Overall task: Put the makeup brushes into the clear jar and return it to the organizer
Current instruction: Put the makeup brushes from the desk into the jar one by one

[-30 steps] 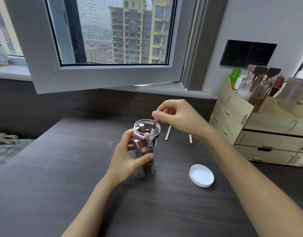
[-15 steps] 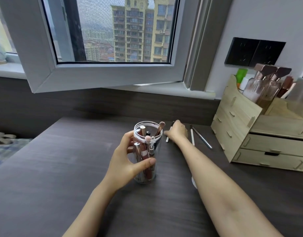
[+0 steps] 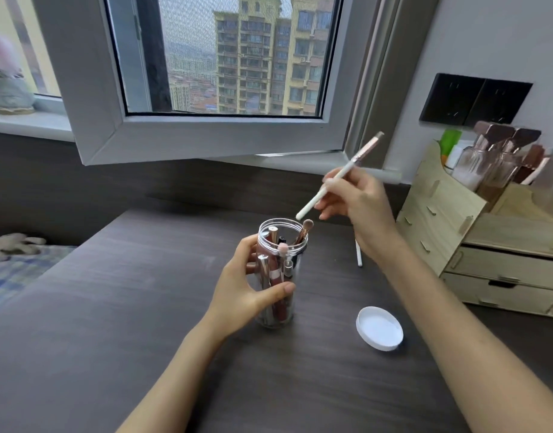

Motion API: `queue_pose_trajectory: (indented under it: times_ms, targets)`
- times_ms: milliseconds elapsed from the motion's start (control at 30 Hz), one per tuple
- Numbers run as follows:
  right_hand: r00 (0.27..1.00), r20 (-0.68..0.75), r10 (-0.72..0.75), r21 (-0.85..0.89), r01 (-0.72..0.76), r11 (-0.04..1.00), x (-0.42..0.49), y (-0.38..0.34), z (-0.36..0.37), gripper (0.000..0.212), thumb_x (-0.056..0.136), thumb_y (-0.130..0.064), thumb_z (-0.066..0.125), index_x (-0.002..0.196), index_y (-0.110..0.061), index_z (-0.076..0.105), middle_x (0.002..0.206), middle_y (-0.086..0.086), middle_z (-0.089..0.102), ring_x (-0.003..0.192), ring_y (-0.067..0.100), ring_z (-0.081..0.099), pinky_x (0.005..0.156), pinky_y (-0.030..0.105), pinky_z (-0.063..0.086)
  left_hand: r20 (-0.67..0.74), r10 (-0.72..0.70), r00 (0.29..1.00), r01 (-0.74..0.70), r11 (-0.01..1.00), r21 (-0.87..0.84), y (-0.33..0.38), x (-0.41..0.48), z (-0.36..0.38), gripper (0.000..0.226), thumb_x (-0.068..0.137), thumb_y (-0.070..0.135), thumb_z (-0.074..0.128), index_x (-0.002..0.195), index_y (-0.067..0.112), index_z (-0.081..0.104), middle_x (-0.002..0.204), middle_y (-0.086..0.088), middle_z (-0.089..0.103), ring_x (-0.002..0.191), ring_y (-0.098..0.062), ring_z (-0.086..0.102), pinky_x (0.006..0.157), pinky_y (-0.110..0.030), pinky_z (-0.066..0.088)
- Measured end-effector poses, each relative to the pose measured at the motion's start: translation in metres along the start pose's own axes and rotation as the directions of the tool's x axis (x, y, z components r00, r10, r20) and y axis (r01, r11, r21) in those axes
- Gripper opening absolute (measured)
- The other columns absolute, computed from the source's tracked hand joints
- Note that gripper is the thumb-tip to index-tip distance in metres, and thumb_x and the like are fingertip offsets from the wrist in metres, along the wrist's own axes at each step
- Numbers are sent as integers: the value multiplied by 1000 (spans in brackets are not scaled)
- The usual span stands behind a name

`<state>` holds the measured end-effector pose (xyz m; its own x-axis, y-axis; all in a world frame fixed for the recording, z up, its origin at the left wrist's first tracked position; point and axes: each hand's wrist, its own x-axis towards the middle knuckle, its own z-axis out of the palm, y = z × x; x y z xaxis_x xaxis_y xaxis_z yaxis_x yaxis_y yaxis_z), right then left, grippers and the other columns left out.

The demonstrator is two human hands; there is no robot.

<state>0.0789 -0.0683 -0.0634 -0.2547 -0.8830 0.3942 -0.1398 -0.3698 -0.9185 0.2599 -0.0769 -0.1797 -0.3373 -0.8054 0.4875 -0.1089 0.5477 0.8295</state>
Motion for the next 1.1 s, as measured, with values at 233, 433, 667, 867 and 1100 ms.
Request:
queue_pose_trajectory:
  times_ms: [233,433,667,867,1100]
  targets:
    - [934,354,52,-631,198,750,-14,-14,19,13,79,-13,59,90,-19,60,70,-9,57,62,8,51,64,27,44,-1,8,1000,-8,1000,12,0,0,-1,71,59,46,78,122,30,48,115,21,61,103,-8,62,92,-27,50]
    - [917,387,-95,-487,291,823,-24,-9,27,15,85,-13,60,98,-20,63,95,0,65,80,8,55,66,14,44,3,13,1000,-13,1000,18,1,0,0,67,59,47,76,118,40,44,114,25,60,103,-2,62,92,-25,49]
    - [993,-53,-101,-387,73,919,-8,30,-17,15,89,-14,58,83,-17,71,86,2,72,86,14,67,81,31,52,-7,11,1000,-11,1000,-6,-1,0,1,67,56,48,76,115,43,45,113,27,61,101,-1,61,87,-12,45]
    - [903,-370,219,-911,-399,106,12,126,-101,34,95,-25,48,115,-1,63,121,20,63,114,37,57,87,38,49,-4,16,1000,-16,1000,-7,-2,1,1,66,55,49,76,114,43,46,113,28,61,100,-1,62,89,-14,45]
    - [899,-381,218,-925,-374,-74,10,146,-97,36,93,-1,42,126,-1,56,130,18,54,121,35,52,94,44,49,-1,15,1000,-15,1000,-5,0,-1,0,68,55,47,74,116,39,46,112,34,59,101,5,60,87,-7,42]
